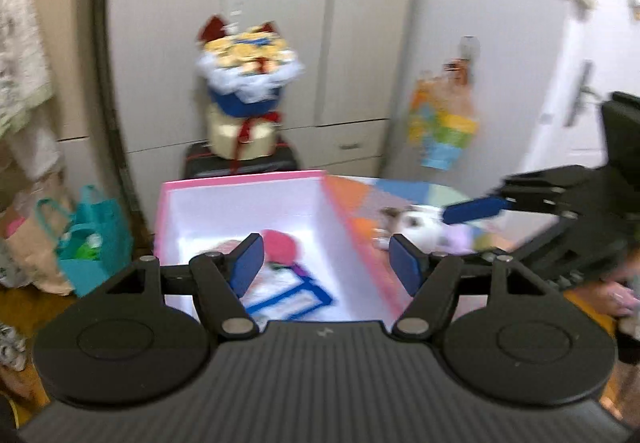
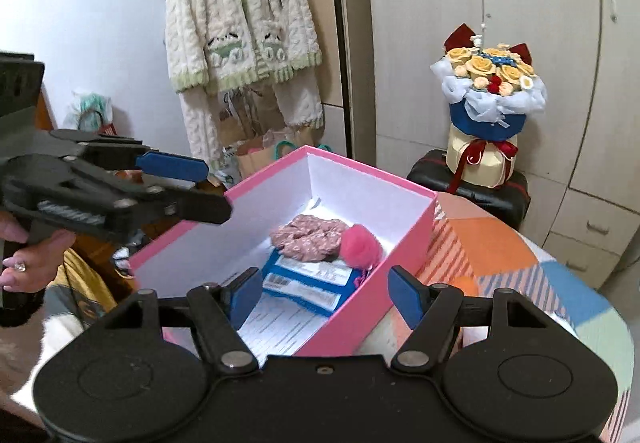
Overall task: Organize soft objects
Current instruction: 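Grasp the white mesh puff with the left gripper while the right grasps the green sponge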
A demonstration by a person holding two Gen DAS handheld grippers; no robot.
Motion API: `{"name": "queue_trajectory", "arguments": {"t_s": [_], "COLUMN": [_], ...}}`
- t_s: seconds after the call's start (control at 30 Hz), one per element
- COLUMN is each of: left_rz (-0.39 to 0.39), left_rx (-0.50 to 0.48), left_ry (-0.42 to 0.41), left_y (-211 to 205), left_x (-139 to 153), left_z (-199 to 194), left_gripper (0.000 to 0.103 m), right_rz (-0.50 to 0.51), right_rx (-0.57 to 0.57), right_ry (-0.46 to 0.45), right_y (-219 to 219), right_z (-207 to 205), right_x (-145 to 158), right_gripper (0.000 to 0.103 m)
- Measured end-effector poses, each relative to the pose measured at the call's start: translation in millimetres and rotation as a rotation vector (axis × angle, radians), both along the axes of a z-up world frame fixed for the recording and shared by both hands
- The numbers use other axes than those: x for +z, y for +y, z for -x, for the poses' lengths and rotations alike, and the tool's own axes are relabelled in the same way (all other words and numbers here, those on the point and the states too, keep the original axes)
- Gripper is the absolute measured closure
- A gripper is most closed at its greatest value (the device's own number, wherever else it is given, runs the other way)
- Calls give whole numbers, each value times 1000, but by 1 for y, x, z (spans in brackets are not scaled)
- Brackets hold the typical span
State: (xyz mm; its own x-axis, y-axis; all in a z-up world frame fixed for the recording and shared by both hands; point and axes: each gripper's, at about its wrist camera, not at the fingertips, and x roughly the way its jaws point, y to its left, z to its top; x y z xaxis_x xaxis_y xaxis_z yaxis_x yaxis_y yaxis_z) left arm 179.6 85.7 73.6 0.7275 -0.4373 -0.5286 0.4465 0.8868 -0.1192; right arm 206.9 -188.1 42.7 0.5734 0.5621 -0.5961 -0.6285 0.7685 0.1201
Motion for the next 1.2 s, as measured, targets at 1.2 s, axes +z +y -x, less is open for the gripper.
{"name": "queue_trajectory", "arguments": {"t_s": [1.2], "left_rz": [-102], "left_rx": [-314], "left_ry": [84], "left_y": [-173], "left_x": [-72], "left_z": [45], "left_gripper": [34], "right_rz": [1], "right_rx": [-266], "right_ry": [-83], "right_y": [-195], "right_z": [63], "right_x": [-84], "right_gripper": [29]}}
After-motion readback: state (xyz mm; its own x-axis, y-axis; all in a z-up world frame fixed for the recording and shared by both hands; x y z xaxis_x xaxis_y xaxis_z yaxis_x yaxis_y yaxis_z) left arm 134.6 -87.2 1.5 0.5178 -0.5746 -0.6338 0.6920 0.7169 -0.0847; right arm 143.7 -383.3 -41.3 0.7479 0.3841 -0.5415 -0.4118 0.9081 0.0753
